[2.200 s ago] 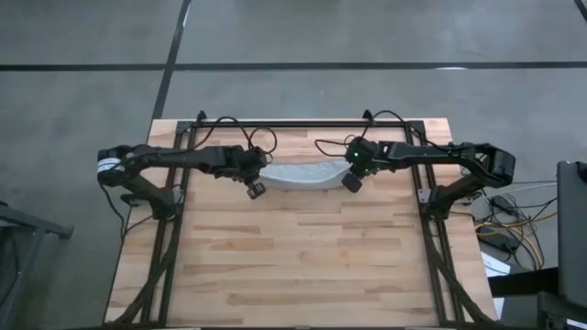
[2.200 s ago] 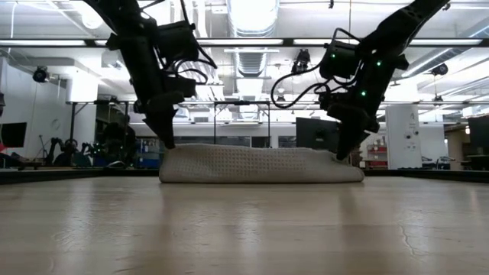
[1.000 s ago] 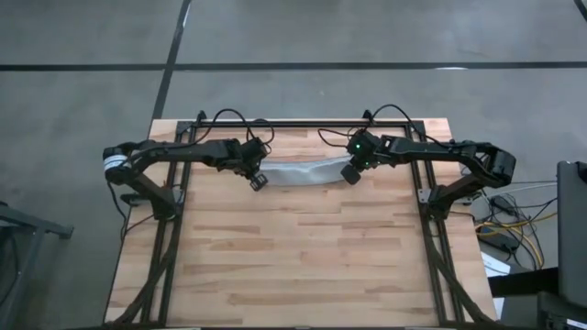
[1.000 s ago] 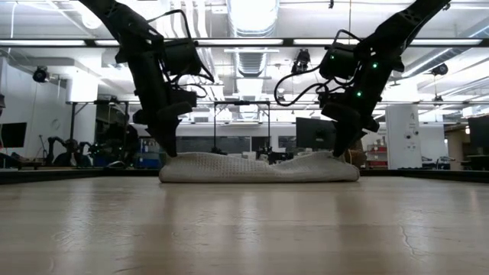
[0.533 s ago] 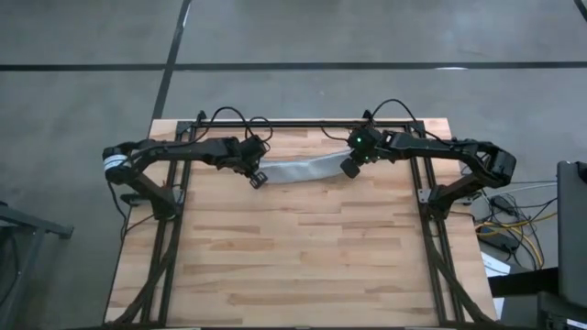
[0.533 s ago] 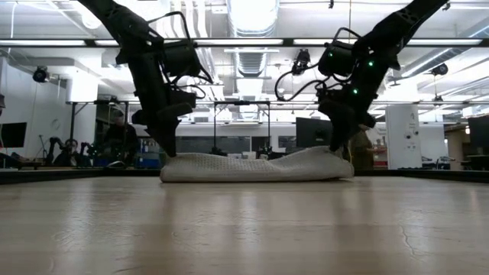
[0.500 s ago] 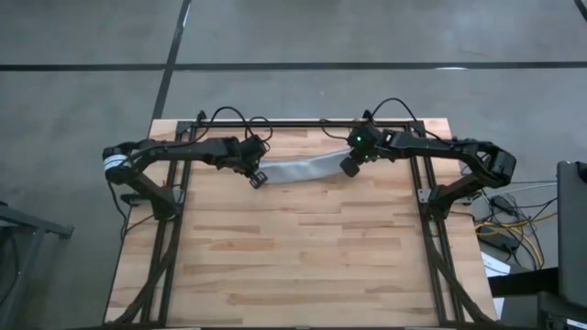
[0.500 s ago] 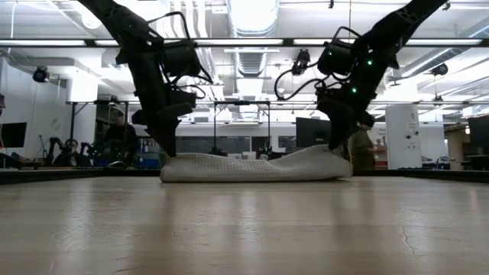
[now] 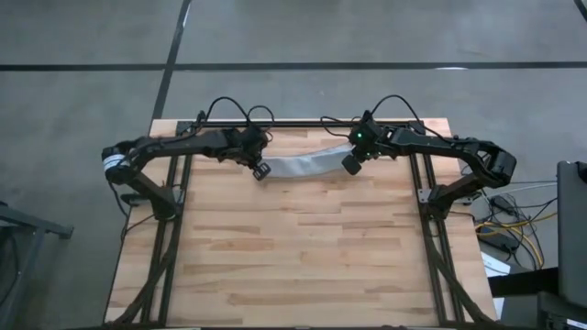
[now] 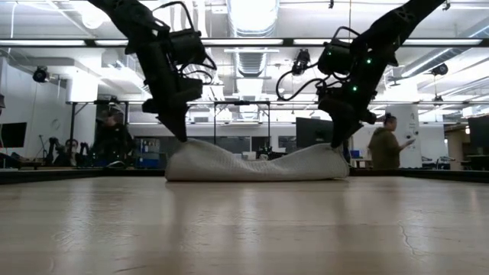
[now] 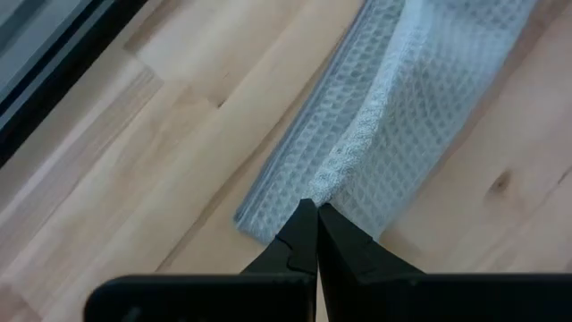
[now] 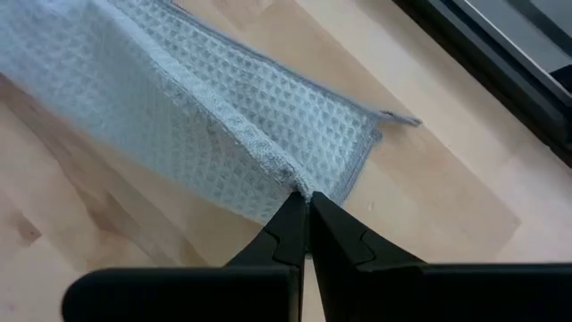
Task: Fold microfiber towels
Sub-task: Fold the gray on the table
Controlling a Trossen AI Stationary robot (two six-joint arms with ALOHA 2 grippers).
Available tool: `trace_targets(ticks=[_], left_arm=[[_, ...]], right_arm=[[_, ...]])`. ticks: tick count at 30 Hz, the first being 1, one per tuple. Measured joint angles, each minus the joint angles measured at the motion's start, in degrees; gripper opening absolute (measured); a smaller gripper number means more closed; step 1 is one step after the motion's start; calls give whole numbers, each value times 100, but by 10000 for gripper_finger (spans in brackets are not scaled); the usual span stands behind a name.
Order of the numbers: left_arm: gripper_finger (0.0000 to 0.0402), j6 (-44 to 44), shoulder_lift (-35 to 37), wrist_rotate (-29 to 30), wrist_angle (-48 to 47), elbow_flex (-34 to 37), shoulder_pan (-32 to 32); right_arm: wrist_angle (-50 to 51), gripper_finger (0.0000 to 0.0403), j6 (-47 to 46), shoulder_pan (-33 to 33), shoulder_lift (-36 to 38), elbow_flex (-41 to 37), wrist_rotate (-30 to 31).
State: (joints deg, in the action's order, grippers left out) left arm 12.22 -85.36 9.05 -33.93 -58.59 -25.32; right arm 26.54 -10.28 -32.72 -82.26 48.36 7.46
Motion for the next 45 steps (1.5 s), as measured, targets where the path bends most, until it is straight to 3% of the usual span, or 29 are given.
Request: trace_targets(ticks=[8, 15, 26, 45], left_arm=[[0, -7, -12, 1, -583, -13, -148], [0, -7, -24, 1, -557, -13, -169], [0, -64, -26, 136, -510, -13, -250], [0, -280, -488, -45, -409, -10, -362]], right_arm=[[-33, 8, 26, 2, 0, 0, 6], [-128, 8, 44, -66, -82, -4, 9], [-602, 8, 129, -71, -803, 12, -17], [24, 8, 175, -66, -1272, 894, 160]])
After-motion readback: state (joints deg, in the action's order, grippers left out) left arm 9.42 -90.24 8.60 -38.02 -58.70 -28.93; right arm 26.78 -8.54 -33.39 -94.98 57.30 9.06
